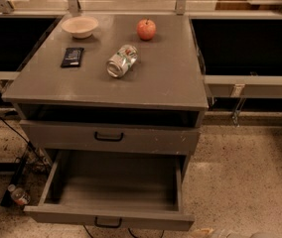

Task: Close middle drawer

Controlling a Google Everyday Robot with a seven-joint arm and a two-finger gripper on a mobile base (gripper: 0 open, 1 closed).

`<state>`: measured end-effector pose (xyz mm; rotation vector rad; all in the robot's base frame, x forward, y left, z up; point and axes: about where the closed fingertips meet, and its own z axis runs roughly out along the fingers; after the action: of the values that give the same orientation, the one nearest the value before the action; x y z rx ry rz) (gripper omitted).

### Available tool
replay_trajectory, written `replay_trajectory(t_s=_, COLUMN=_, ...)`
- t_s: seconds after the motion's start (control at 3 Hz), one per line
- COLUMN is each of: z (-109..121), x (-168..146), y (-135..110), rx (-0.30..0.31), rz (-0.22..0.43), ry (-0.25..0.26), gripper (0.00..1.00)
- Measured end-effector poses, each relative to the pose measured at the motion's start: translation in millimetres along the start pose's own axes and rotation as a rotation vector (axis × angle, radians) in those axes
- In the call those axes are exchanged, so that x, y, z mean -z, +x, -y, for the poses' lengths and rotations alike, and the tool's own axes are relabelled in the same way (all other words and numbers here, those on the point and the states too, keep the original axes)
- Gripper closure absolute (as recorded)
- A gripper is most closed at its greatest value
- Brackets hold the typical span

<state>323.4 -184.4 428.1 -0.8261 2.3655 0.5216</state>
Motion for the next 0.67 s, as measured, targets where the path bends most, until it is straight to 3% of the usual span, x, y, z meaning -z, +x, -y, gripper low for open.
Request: replay_trajectory(t_s=0.67, z=3.4, x=-20.4, y=1.0, rx=-0.047, rz=0.014, ry=-0.012, gripper=1.00)
